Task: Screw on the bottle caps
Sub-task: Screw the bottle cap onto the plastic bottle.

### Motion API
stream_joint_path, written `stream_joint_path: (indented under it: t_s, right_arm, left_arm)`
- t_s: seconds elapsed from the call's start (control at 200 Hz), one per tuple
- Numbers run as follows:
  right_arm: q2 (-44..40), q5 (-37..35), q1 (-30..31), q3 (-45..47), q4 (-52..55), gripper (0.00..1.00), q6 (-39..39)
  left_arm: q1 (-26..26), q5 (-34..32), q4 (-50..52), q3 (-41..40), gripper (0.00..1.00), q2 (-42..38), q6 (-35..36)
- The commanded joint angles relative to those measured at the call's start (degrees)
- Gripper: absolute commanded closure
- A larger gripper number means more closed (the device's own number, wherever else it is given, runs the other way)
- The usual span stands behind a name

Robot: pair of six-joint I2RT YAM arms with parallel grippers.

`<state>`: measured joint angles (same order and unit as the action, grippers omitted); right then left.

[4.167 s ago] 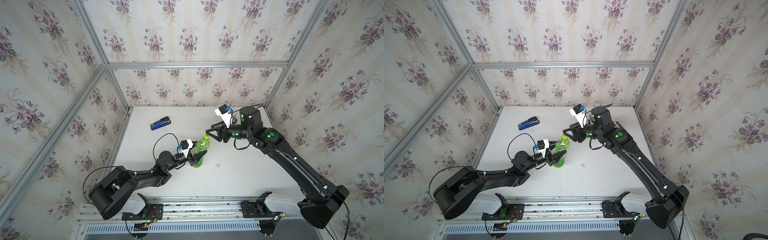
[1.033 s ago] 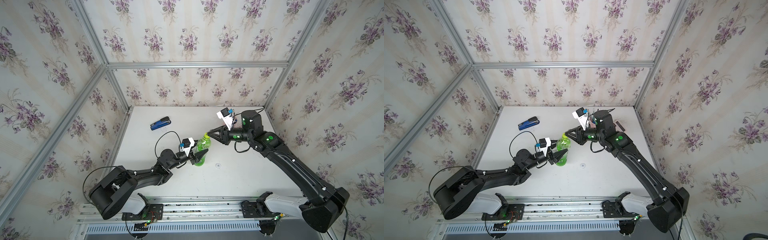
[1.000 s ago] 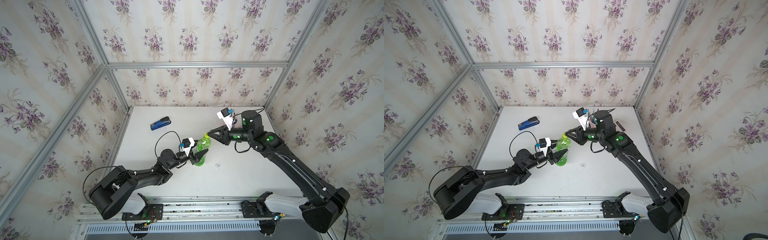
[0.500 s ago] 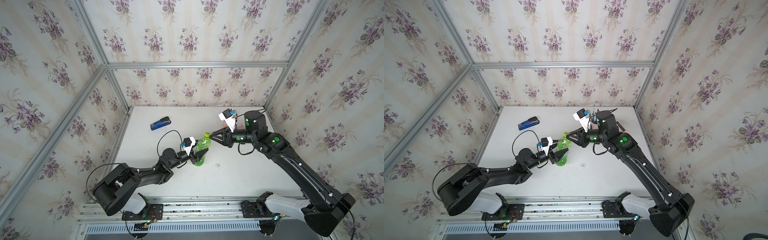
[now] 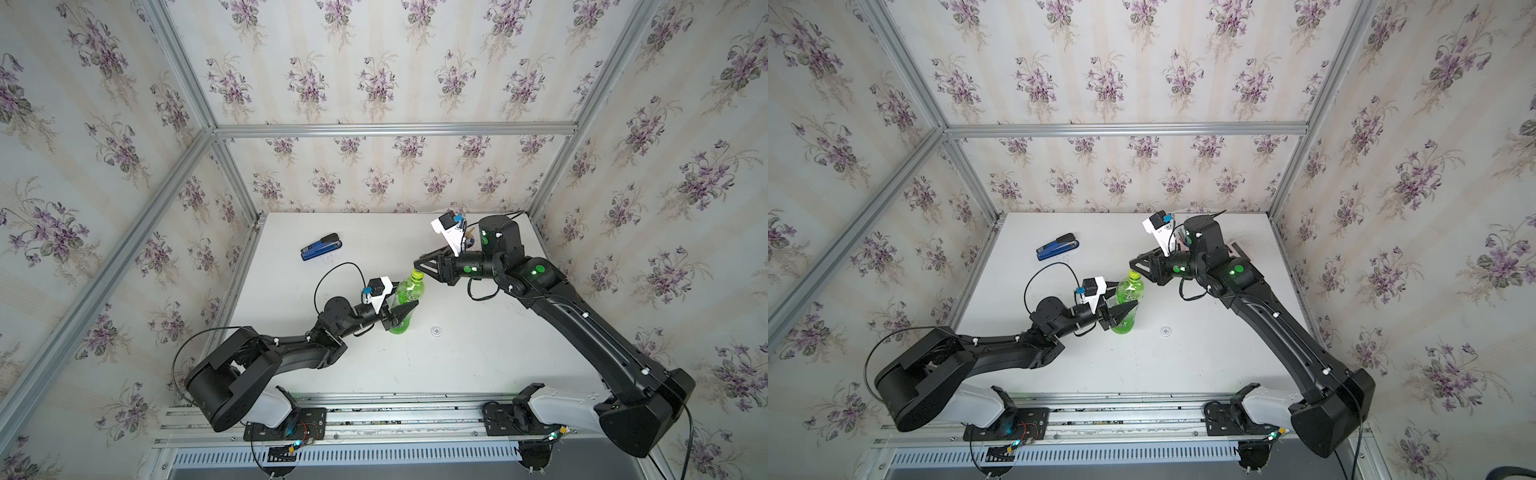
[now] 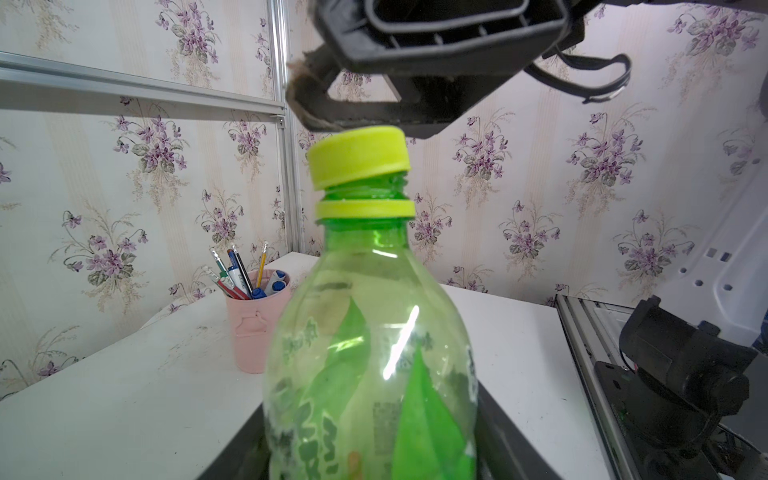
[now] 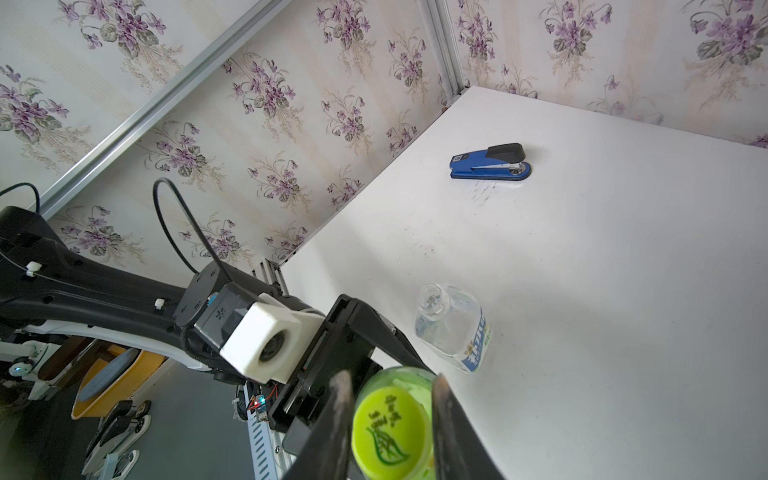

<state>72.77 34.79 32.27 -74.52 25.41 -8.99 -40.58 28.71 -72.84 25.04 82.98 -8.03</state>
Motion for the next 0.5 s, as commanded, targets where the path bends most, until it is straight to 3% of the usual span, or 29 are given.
stream_joint_path:
  t_s: [0.0, 0.495]
  right_arm:
    - [0.2, 1.8, 0.0, 0.4, -1.0, 0.67, -0.1]
    - [-1.3, 0.8, 0.0, 3.2, -1.2, 0.70, -0.8]
  left_arm:
    - [-0.1, -0.1, -1.8, 0.2, 0.38, -0.5, 0.1]
    - [0.0, -0.6, -3.1, -0.1, 0.38, -0.5, -1.2]
